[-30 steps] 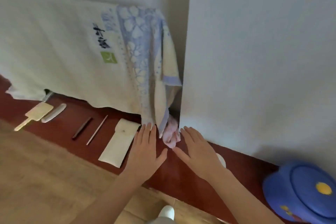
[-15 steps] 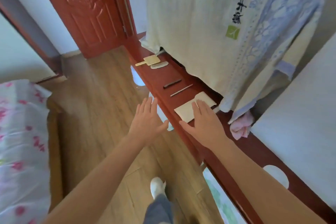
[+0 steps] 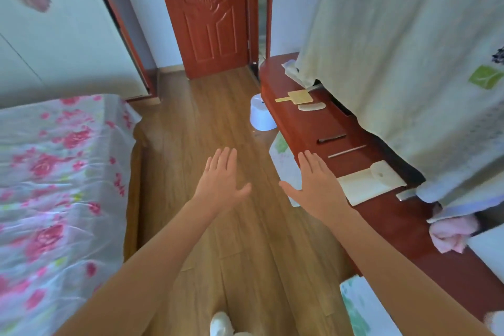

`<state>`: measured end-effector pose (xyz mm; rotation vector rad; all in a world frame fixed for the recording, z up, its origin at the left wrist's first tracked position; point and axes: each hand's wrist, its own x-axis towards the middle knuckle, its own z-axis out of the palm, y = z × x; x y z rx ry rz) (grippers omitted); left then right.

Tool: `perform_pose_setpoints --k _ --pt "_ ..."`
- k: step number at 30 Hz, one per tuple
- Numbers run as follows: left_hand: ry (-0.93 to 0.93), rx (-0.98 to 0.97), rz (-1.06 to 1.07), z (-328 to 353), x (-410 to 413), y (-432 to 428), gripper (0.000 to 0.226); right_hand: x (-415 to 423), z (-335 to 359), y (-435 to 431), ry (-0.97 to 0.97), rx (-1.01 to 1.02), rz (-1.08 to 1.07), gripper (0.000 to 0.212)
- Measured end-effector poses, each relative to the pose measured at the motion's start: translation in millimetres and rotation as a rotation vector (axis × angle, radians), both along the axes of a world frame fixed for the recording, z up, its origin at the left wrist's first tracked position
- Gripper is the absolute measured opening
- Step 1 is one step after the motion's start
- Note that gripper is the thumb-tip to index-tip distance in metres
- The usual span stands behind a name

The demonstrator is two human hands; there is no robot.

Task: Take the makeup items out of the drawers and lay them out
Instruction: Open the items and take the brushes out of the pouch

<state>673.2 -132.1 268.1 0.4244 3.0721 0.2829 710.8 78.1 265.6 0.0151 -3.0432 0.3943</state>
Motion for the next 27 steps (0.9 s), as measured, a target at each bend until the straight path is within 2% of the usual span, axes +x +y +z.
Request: perform_pose_setpoints --k 9,14,27 --pt "0.036 -0.025 -0.028 6.4 -56.8 -99.6 0.089 -61.0 -10.0 -86.6 0.085 0.034 -0.016 0.083" --pt "0.026 -0.034 -0.063 8.7 -88.5 -126.2 0.086 -92.7 -9.8 -107.3 0.057 0.061 -0.019 0.084" --pt "0.030 0.013 -0.253 -2.7 -226.1 -69.7 0.085 -198.8 -21.7 -79.3 0.054 0.029 -0.145 0.083"
